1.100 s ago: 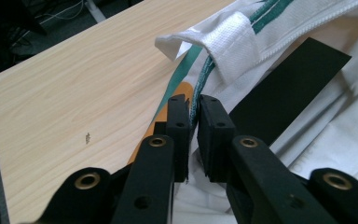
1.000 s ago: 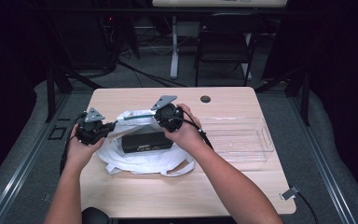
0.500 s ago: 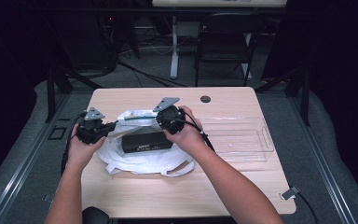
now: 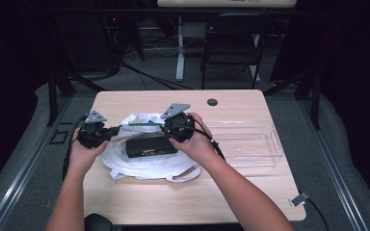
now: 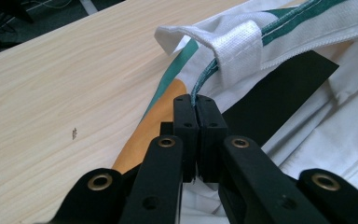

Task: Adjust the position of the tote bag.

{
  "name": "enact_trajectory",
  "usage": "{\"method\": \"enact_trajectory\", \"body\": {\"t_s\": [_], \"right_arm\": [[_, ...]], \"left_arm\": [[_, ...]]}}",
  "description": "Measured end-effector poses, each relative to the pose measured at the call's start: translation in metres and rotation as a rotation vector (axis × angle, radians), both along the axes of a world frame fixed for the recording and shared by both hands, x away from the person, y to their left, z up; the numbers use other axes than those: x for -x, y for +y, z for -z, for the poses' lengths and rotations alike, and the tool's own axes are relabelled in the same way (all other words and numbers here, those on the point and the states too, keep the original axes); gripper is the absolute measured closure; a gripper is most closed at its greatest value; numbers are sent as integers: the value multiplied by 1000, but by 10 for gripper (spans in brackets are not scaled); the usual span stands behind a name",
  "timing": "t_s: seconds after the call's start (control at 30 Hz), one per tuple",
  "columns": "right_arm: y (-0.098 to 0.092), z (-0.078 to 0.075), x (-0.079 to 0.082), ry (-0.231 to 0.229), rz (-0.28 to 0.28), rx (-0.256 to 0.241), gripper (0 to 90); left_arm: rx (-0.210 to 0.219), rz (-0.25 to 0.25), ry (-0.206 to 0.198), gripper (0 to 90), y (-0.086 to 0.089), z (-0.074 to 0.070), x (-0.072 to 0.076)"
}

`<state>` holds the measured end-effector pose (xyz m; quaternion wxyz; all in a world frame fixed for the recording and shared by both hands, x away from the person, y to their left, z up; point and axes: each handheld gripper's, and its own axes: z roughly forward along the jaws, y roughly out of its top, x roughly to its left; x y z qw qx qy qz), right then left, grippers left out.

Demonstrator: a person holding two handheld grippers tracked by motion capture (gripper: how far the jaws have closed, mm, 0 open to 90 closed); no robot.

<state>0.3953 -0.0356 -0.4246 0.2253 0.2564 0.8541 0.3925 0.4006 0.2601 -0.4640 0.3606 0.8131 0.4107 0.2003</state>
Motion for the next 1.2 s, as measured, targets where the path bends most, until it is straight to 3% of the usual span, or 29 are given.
{"method": "enact_trajectory", "body": {"t_s": [0.2, 0.3, 0.5, 0.7, 0.97, 1.2], "right_arm": [[-9, -6, 8, -2, 11, -29, 700], [-14, -7, 11, -3, 12, -20, 700], [-26, -4, 16, -10, 38, -3, 699], [-40, 0, 20, 2, 63, -20, 684], [-40, 12, 21, 14, 70, 6, 641], [-38, 20, 20, 16, 73, 13, 659]], "left_arm": [[7, 2, 7, 887, 1, -1, 0], [5, 3, 6, 887, 1, -1, 0], [3, 4, 5, 887, 1, -1, 0], [11, 5, 1, 886, 2, -1, 2], [8, 8, -1, 886, 3, -1, 6], [7, 10, -2, 886, 3, -2, 6]]}}
